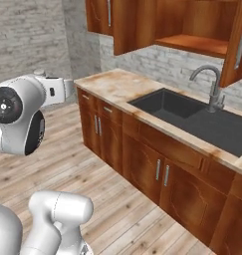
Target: Move the shaker and mayonnaise from the cabinet to the dining counter.
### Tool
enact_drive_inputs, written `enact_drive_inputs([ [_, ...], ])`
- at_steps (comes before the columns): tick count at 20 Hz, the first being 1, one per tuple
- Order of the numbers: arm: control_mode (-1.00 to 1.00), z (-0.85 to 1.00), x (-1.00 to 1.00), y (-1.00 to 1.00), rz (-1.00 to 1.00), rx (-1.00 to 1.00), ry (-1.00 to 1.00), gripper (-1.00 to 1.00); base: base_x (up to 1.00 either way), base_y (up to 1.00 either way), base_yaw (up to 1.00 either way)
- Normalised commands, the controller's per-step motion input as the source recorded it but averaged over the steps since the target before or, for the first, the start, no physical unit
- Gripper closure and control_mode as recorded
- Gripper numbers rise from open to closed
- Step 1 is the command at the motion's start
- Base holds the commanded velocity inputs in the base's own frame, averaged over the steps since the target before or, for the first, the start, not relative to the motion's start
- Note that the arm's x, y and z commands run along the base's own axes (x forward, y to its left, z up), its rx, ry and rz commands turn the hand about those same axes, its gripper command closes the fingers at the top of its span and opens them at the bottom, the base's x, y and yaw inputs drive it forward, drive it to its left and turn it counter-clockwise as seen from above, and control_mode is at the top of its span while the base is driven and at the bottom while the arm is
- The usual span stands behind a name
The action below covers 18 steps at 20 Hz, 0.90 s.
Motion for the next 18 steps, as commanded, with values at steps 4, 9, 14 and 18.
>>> enact_drive_inputs([
  [4,1.00,0.00,0.00,0.00,0.00,0.00,0.00,1.00,-0.76,0.50,0.09],
  [9,1.00,0.00,0.00,0.00,0.00,0.00,0.00,1.00,-0.84,0.48,0.12],
  [14,1.00,0.00,0.00,0.00,0.00,0.00,0.00,1.00,-0.80,0.37,0.14],
  [18,1.00,0.00,0.00,0.00,0.00,0.00,0.00,1.00,-0.55,0.35,0.30],
])
